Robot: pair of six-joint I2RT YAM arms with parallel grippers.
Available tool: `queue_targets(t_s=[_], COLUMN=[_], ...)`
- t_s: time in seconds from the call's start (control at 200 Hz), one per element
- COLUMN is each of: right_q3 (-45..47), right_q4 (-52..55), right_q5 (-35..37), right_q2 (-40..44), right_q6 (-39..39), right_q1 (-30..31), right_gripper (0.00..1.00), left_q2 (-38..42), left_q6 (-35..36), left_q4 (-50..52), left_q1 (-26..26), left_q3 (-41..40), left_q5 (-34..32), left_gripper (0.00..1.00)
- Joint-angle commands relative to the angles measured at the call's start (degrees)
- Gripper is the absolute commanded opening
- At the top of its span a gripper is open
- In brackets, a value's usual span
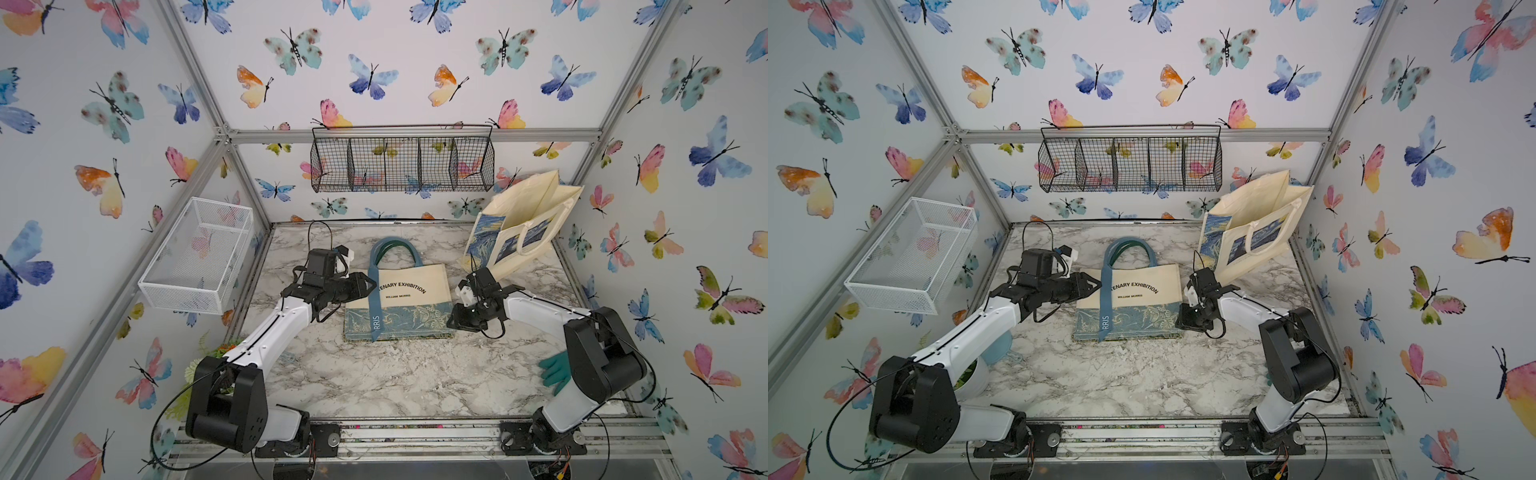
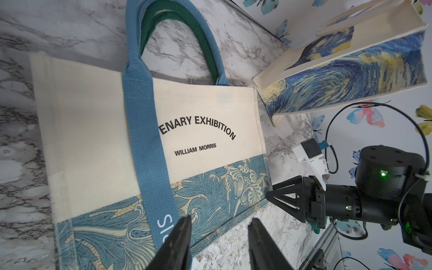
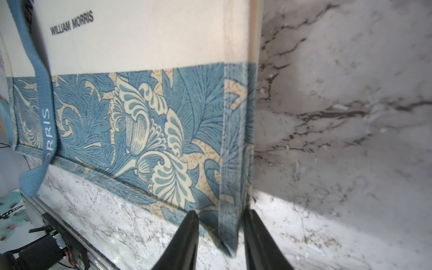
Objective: Put away the canvas bag
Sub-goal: Adjust the canvas bag at the center of the board, then pick up the canvas bag from the center of the board.
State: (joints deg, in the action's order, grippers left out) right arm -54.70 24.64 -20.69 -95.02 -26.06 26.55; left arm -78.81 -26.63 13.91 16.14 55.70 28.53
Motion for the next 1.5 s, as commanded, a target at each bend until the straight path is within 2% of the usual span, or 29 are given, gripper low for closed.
queue_targets(t_s=[0.0, 0.19, 0.38, 0.511, 0.526, 0.606, 0.751, 0.931, 1.061, 1.206, 1.271, 1.341, 1.417, 1.497], right_q3=[0.37, -3.07, -8.11, -9.68, -9.72, -10.43, -13.37, -17.16, -18.39, -24.29, -25.77, -26.57, -27.25, -27.47], right_q4=[0.34, 5.52, 11.16, 11.22, 10.83, 8.96, 10.05, 14.15, 15.6, 24.95, 26.3, 27.15, 27.69, 28.14], right_q5=[-1.39, 8.77, 20.99, 24.11, 23.99, 23.39, 26.29, 32.88, 40.17, 49.0, 50.46, 51.31, 50.4, 48.74], right_q2=[1.16, 4.32, 12.92, 20.56, 21.49, 25.6, 29.09, 31.15, 34.92, 32.38, 32.15, 32.15, 31.3, 29.81], right_q6=[-0.63, 1.38, 3.0, 1.76, 1.72, 1.07, -0.83, -0.42, -2.31, -7.23, -8.76, -10.43, -10.89, -10.89], right_q1=[0.09, 0.09, 0.09, 0.09, 0.09, 0.08, 0.06, 0.0, -0.18, -0.77, -1.03, -1.38, -1.92, -2.36], right_gripper=[0.36, 0.43, 0.61, 0.97, 0.98, 0.98, 0.98, 0.98, 0.99, 0.98, 0.98, 0.98, 0.98, 0.99], left_q2=[0.67, -1.14, -4.12, -7.09, -7.41, -8.31, -9.72, -20.5, -31.76, -42.85, -47.1, -50.14, -52.99, -56.45], left_q6=[-0.09, -0.58, 2.71, 4.79, 4.83, 4.48, 6.22, 13.22, 15.89, 16.09, 16.81, 20.14, 24.0, 25.13], left_q4=[-1.32, -6.34, -8.75, -12.46, -13.01, -18.44, -29.55, -33.12, -31.97, -37.38, -37.86, -36.66, -34.35, -34.03], left_q1=[0.03, 0.56, 4.71, 6.66, 6.7, 7.49, 9.62, 9.89, 9.44, 9.57, 9.96, 10.5, 11.22, 11.71], left_q3=[-0.5, 0.59, 7.71, 12.16, 12.75, 14.54, 15.95, 25.2, 38.57, 50.87, 55.62, 58.59, 61.85, 65.93], left_q5=[1.25, 6.95, 7.54, 8.16, 8.35, 10.95, 8.96, 8.24, 14.66, 28.24, 32.83, 33.96, 32.54, 30.9], left_gripper=[0.45, 0.45, 0.47, 0.5, 0.51, 0.54, 0.59, 0.63, 0.62, 0.58, 0.56, 0.56, 0.59, 0.61])
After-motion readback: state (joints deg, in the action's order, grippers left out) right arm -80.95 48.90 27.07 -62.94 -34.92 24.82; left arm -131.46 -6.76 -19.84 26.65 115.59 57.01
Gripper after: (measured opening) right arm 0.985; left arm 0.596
